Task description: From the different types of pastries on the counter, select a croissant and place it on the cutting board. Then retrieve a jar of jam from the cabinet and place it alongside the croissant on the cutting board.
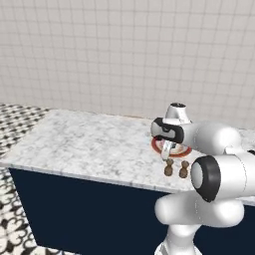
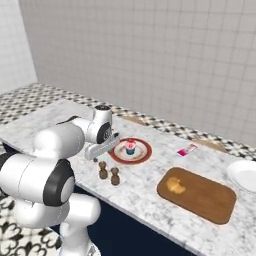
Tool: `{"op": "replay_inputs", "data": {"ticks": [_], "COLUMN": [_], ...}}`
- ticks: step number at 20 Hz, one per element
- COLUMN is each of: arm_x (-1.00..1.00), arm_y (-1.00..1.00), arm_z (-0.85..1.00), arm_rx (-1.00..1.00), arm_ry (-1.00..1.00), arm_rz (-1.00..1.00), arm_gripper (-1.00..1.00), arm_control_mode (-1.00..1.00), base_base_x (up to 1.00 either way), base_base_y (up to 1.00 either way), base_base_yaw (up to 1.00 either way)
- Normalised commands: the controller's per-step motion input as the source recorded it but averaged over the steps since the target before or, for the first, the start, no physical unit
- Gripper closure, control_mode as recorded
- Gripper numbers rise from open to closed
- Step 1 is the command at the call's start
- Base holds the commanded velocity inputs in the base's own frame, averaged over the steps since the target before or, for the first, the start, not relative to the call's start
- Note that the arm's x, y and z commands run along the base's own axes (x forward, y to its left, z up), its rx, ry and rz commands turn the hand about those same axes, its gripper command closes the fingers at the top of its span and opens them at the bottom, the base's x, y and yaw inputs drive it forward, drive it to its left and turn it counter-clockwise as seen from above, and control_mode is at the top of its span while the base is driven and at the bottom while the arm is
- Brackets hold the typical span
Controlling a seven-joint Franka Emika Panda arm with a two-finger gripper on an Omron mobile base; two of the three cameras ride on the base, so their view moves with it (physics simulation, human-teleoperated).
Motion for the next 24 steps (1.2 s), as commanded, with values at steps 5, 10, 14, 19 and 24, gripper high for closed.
{"op": "replay_inputs", "data": {"ticks": [5, 10, 14, 19, 24], "arm_x": [0.0, 0.0, 0.0, 0.0, 0.0], "arm_y": [0.0, 0.0, 0.0, 0.0, 0.0], "arm_z": [0.0, 0.0, 0.0, 0.0, 0.0], "arm_rx": [0.0, 0.0, 0.0, 0.0, 0.0], "arm_ry": [0.0, 0.0, 0.0, 0.0, 0.0], "arm_rz": [0.0, 0.0, 0.0, 0.0, 0.0], "arm_gripper": [-1.0, -1.0, -1.0, -1.0, -1.0], "arm_control_mode": [1.0, 1.0, 1.0, 1.0, 1.0], "base_base_x": [-0.15, -0.18, -0.16, -0.03, 0.0], "base_base_y": [0.15, 0.18, 0.26, 0.8, 0.97], "base_base_yaw": [0.44, 0.45, 0.44, 0.14, 0.05]}}
